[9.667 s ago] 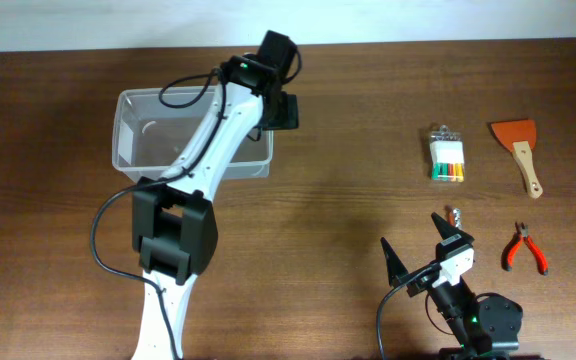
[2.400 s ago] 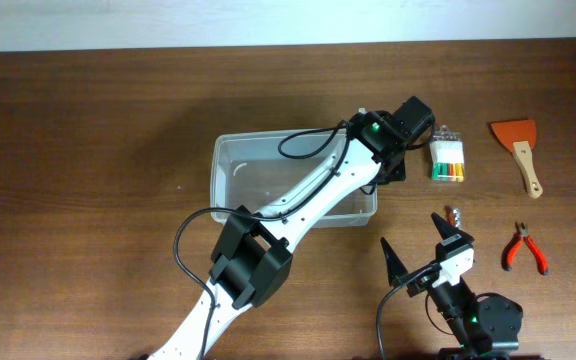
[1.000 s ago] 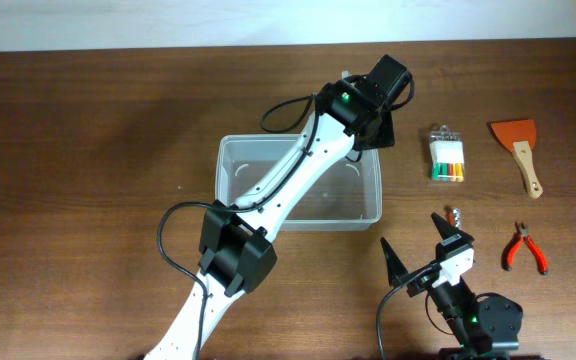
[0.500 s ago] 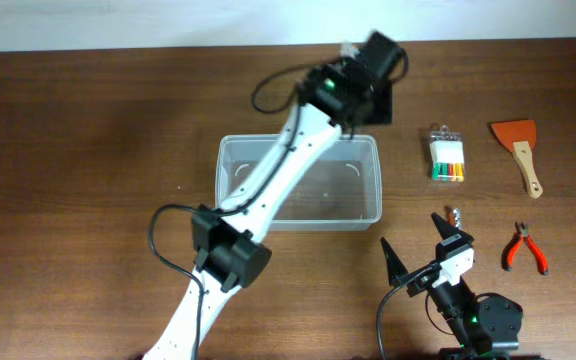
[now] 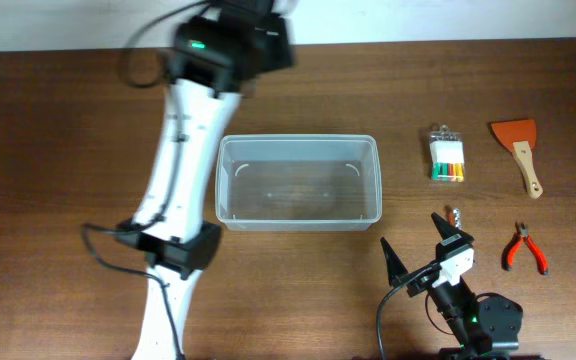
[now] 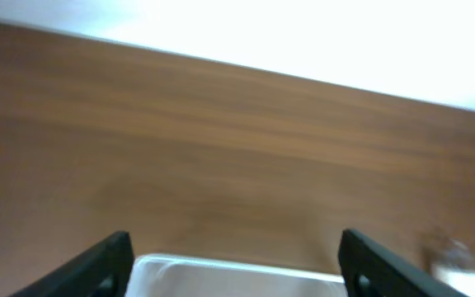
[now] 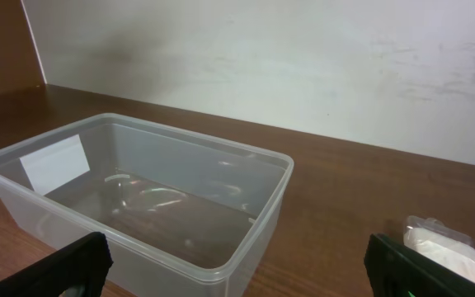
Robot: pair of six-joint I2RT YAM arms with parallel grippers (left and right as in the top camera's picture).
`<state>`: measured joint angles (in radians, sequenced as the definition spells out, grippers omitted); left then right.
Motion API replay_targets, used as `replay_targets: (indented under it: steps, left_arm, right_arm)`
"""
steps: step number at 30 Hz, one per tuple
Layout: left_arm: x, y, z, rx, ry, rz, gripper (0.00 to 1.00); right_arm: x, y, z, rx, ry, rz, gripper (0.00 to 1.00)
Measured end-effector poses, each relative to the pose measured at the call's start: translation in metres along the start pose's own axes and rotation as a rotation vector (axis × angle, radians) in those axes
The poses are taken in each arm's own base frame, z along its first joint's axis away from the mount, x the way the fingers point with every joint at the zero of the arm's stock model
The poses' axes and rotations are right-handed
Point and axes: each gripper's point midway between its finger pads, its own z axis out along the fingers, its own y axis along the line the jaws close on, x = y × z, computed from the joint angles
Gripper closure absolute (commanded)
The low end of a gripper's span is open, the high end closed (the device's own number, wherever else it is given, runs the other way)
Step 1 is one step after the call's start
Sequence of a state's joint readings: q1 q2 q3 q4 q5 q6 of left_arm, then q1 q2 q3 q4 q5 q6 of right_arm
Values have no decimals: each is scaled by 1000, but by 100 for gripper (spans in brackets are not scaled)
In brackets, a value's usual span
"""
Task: Pack container
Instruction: 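Release the container rim and lift the left arm back to the left, then move the right gripper over the marker blister pack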
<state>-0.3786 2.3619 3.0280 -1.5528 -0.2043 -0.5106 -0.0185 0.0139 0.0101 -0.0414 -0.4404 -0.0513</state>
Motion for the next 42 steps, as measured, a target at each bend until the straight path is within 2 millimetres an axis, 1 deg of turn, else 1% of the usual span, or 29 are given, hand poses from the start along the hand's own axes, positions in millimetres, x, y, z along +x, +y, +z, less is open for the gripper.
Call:
replay_targets:
  steps: [1,2,4,5,6,9,10,12,14,16,18,20,23,25,27,29,33,35,37,39,42]
  left_arm:
    - [-3,18,-1,-32,8,-20,13]
    - [-6,38,-1,-69,21,-44,8]
    - [-7,68,1,-122,46,-73,5]
    - [-8,84,2,-151,58,-96,1]
    - [-10,98,2,-173,66,-113,1]
    - [-18,130,2,-215,61,-165,1]
    - [-20,139,2,-226,59,-180,1]
    - [-23,153,2,-243,55,-202,1]
    - [-25,160,1,-251,53,-214,1]
    - [-26,163,1,-255,52,-219,1]
    - [-26,163,1,-255,52,-220,1]
    - [-26,163,1,-255,52,-219,1]
    - [-25,162,1,-254,53,-218,1]
    - [-25,162,1,-255,52,-218,1]
    - [-25,162,1,-254,53,-218,1]
    - [-25,162,1,-255,52,-218,1]
    - [-25,162,1,-255,52,-218,1]
    - [-25,162,1,-255,52,-218,1]
    - [-25,162,1,-255,52,-218,1]
    - [-26,162,1,-255,52,-218,1]
    - [-25,162,1,-255,54,-218,1]
  right_arm:
    - [0,0,0,0,0,4,1]
    - [0,0,0,0,0,12,1]
    - [0,0,0,0,0,29,1]
    - [0,0,0,0,0,33,1]
    - [0,0,0,0,0,42,1]
    - [-3,-1,-1,8,0,52,1]
    - [-7,-4,-2,25,-6,51,1]
    - [-23,-14,-6,87,-19,46,1]
    - [-38,-26,-14,172,-6,44,1]
    - [-42,-40,-25,271,66,39,1]
    - [-34,-51,-37,353,182,52,1]
    - [-26,-57,-44,400,292,83,1]
    - [-13,-55,-54,410,451,125,1]
    - [-10,-51,-59,397,531,148,1]
    - [-17,-45,-59,362,548,163,1]
    - [-27,-37,-55,309,529,177,1]
    - [-29,-33,-53,285,523,191,1]
    - [-29,-37,-52,309,538,208,1]
    - [-33,-43,-51,342,567,223,1]
    - [-43,-51,-48,371,615,234,1]
    - [-66,-62,-41,404,725,257,1]
